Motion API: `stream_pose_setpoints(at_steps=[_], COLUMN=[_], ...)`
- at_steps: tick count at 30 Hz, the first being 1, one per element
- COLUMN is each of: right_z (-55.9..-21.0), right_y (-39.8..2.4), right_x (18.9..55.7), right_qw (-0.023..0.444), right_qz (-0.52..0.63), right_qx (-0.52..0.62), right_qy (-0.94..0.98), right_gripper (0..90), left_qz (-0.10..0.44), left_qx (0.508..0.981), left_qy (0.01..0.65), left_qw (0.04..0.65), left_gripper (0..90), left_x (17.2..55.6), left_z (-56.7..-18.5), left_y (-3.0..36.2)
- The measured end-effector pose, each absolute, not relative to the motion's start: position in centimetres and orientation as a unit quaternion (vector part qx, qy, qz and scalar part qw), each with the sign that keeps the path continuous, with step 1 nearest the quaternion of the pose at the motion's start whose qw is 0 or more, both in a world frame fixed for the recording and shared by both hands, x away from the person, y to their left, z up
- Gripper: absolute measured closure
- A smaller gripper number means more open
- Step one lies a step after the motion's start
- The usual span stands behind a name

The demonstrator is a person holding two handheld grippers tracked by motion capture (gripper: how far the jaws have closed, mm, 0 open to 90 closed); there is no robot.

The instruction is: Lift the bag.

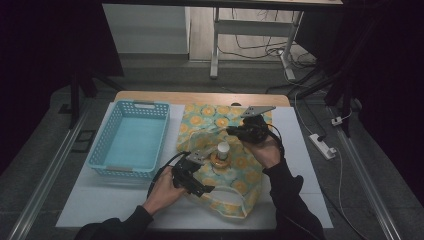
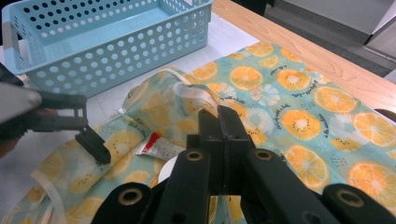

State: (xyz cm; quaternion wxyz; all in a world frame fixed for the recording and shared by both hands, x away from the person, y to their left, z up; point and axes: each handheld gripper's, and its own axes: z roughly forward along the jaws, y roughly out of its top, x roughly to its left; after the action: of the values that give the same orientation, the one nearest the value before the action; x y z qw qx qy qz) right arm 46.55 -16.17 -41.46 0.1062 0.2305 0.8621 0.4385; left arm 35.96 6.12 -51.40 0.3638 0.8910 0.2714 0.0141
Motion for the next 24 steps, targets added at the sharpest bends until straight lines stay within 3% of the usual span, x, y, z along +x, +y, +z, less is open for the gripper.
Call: stream_pose_setpoints(at_steps=[15,19,24], right_z=[-41.5,-41.5,-41.6], right_y=[-16.0,-16.0,-15.9], right_x=[46.5,46.5,46.5], right_qw=[0.106,0.105,0.105], right_qz=[0.437,0.437,0.436], right_qx=[0.228,0.228,0.228], right_qy=[0.863,0.864,0.864], right_gripper=[90.0,90.0,90.0], left_qz=[0.045,0.057,0.055], left_qx=[0.914,0.919,0.919], left_qy=[0.252,0.242,0.239], left_qw=[0.314,0.307,0.308], left_gripper=[3.2,8.7,27.3], left_x=[36.0,35.8,36.0], left_z=[-53.5,-53.4,-53.0], left_y=[5.2,5.2,5.6])
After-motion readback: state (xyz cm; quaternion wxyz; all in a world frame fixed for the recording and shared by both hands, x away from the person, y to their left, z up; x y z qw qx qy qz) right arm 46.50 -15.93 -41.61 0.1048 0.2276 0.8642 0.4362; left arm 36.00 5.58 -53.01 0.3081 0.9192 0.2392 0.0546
